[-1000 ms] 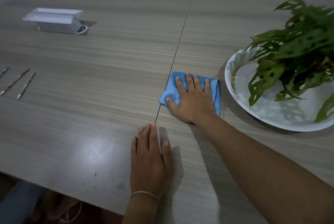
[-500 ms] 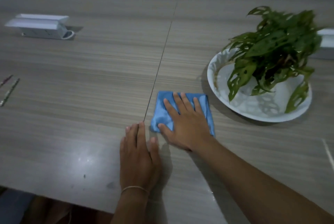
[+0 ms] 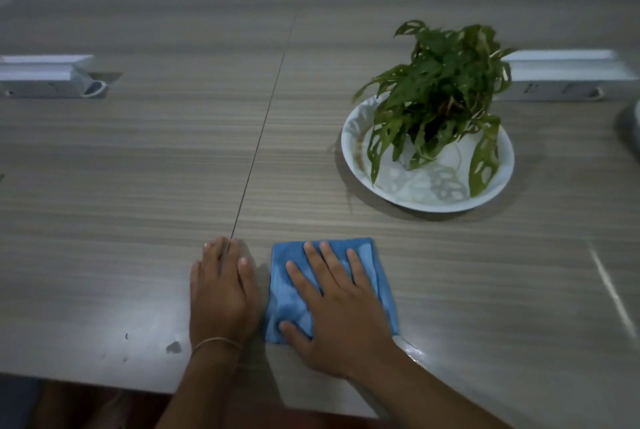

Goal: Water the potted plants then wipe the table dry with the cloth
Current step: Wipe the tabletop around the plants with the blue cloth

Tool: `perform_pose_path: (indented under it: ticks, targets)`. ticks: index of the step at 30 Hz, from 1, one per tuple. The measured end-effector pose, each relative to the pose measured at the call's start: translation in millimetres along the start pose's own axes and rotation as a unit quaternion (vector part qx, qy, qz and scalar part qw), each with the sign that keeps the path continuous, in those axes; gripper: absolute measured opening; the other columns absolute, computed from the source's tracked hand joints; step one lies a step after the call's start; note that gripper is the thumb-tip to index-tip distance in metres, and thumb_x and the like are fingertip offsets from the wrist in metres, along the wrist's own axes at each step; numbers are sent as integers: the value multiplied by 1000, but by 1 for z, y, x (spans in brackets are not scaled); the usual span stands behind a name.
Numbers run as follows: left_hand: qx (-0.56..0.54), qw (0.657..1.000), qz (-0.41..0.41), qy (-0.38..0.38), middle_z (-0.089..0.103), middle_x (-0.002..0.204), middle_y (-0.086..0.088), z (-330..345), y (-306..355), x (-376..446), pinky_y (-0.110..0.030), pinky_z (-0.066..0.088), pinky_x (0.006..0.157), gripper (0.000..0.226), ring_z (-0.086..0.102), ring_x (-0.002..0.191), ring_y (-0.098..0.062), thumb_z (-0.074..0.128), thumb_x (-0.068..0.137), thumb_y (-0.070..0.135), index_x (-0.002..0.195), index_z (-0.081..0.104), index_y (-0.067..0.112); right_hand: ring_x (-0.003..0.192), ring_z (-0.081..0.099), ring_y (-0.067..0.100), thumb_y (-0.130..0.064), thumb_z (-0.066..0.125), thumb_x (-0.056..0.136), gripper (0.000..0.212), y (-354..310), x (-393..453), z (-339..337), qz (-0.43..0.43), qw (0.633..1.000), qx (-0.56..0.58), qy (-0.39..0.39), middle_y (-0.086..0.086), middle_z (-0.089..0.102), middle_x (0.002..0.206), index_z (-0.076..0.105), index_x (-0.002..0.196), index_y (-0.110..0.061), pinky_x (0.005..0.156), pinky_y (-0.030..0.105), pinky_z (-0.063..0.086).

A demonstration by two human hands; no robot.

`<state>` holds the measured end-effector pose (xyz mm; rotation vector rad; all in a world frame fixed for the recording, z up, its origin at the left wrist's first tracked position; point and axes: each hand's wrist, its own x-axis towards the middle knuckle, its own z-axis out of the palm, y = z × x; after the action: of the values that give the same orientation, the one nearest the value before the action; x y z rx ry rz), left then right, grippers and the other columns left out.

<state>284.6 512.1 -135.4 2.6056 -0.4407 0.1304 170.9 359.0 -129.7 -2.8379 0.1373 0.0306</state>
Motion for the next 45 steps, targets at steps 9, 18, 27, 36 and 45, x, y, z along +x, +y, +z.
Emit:
perform_pose_path:
  ticks: [9, 18, 27, 36, 45]
  targets:
    - [20, 996, 78, 37, 51, 142, -28, 9, 17, -14, -63, 32, 111, 61, 41, 137, -48, 30, 99, 37, 133, 56, -6, 157, 0, 15, -70, 34, 96, 84, 92, -51, -40, 68, 978, 127, 152, -2, 17, 168, 30, 158, -14, 126, 46, 1]
    - [-89, 958, 262, -79, 41, 155, -16, 102, 272, -106, -50, 30, 118, 62, 30, 149, -34, 26, 104, 46, 145, 47, 5, 154, 22, 29, -62, 47, 90, 82, 325, -218, -113, 213, 960, 23, 182, 10, 36, 162, 44, 151, -8, 122, 58, 19]
    - [48, 960, 209, -177, 39, 157, -15, 156, 376, -151, -49, 23, 121, 68, 32, 148, -32, 35, 95, 42, 150, 40, 2, 155, 20, 25, -67, 44, 89, 85, 396, -294, -122, 202, 976, -19, 84, 6, 31, 165, 37, 155, -14, 125, 55, 11]
    - [118, 961, 170, -185, 30, 163, -10, 157, 388, -153, -49, 21, 122, 74, 21, 152, -27, 39, 95, 53, 153, 34, 7, 154, 23, 29, -66, 52, 85, 87, 399, -288, -127, 210, 975, -25, 69, 7, 32, 165, 41, 153, -15, 123, 59, 14]
    - [101, 961, 165, -198, 31, 162, -8, 151, 390, -152, -46, 18, 123, 75, 22, 152, -27, 46, 92, 53, 154, 34, 12, 156, 17, 28, -67, 49, 87, 89, 400, -288, -123, 217, 975, -37, 45, 10, 27, 166, 33, 157, -15, 121, 62, 14]
